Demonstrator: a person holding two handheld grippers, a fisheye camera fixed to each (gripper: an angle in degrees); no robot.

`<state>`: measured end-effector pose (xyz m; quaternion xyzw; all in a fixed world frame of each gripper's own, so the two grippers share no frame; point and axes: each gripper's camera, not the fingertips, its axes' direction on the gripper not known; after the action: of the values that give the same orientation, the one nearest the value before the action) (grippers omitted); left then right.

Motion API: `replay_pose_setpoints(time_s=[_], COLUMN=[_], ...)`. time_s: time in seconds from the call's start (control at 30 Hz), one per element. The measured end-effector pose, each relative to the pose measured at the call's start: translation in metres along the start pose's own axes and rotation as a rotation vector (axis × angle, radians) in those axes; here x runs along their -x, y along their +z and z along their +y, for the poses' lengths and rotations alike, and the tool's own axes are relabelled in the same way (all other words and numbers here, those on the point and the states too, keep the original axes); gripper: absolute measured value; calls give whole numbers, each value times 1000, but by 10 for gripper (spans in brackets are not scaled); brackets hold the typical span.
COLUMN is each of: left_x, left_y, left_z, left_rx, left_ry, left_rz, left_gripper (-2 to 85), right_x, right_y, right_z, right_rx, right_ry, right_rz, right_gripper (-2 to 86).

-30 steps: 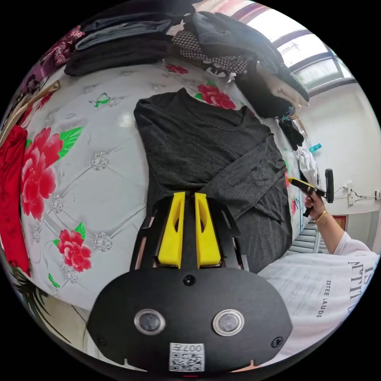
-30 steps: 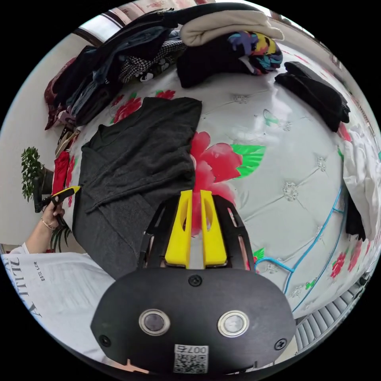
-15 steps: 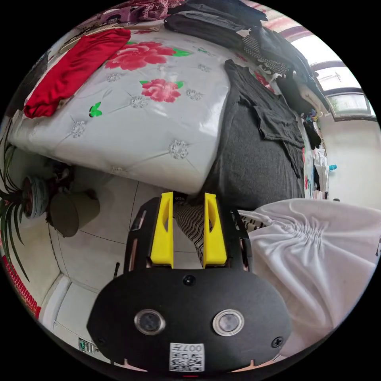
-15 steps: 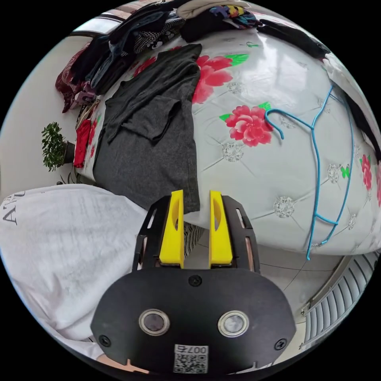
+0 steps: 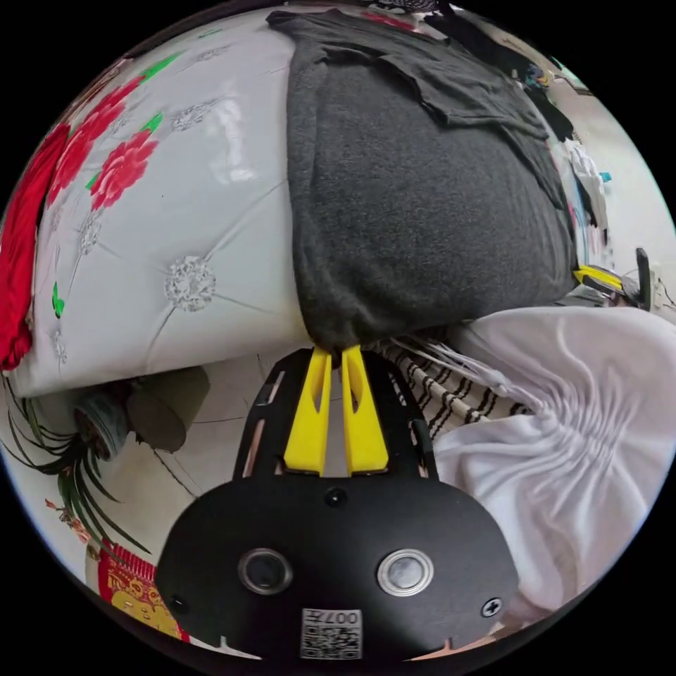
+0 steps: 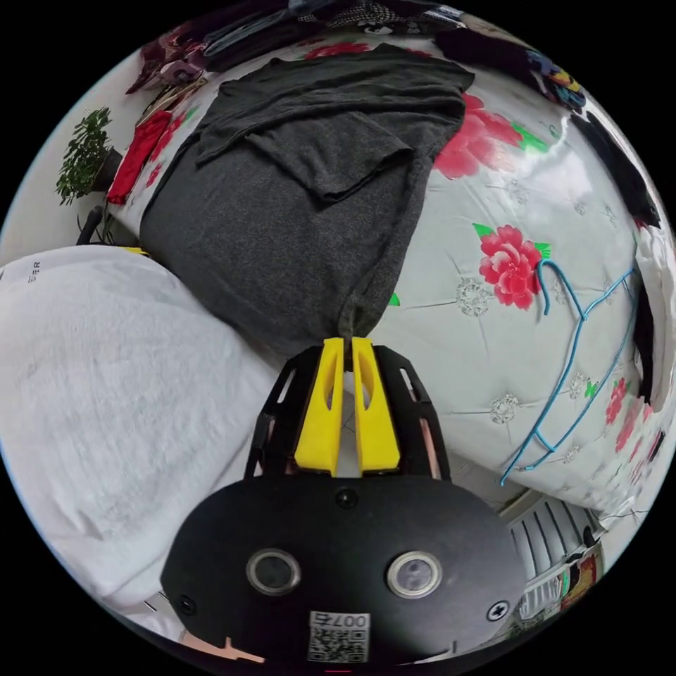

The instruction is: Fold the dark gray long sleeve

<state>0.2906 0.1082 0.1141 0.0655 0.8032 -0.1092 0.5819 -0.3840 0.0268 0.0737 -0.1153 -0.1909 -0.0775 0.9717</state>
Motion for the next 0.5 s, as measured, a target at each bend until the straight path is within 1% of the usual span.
replay_pose_setpoints(time_s=[0.1,0.17,0.2,0.27,0.3,0.37,0.4,0.43,0.47,0.5], left_x=[19,42,48,70,76,100,106,119,132,137], left_y=[-35,-71,-80,-109,-116,-147,-155,-169,-177,-179], left_z=[6,5,3,-19,-27,-67,-78,-99,-119,-128], left_rx=[-75,-183,-204,-274,-295,-399,-436,-522,-593,-631], left_ry=[45,78,85,127,131,89,72,-15,-146,-209], left_rz=[173,370,416,565,591,654,669,680,688,692], left_gripper=[-1,-3,-2,-1,0,5,8,16,31,43], right_x=[-26,-52,-59,-89,-97,-125,-131,-140,-146,-148], right_y=[-17,-37,-42,-68,-75,-104,-111,-124,-133,-136], right_z=[8,10,9,-5,-10,-44,-54,-76,-97,-108], right_rx=[-72,-182,-211,-347,-382,-511,-541,-603,-656,-673], right_ry=[58,108,120,168,179,220,232,251,274,300], right_rz=[-159,-320,-364,-512,-546,-662,-676,-685,-662,-641], right_gripper=[2,1,1,0,0,2,2,4,8,10])
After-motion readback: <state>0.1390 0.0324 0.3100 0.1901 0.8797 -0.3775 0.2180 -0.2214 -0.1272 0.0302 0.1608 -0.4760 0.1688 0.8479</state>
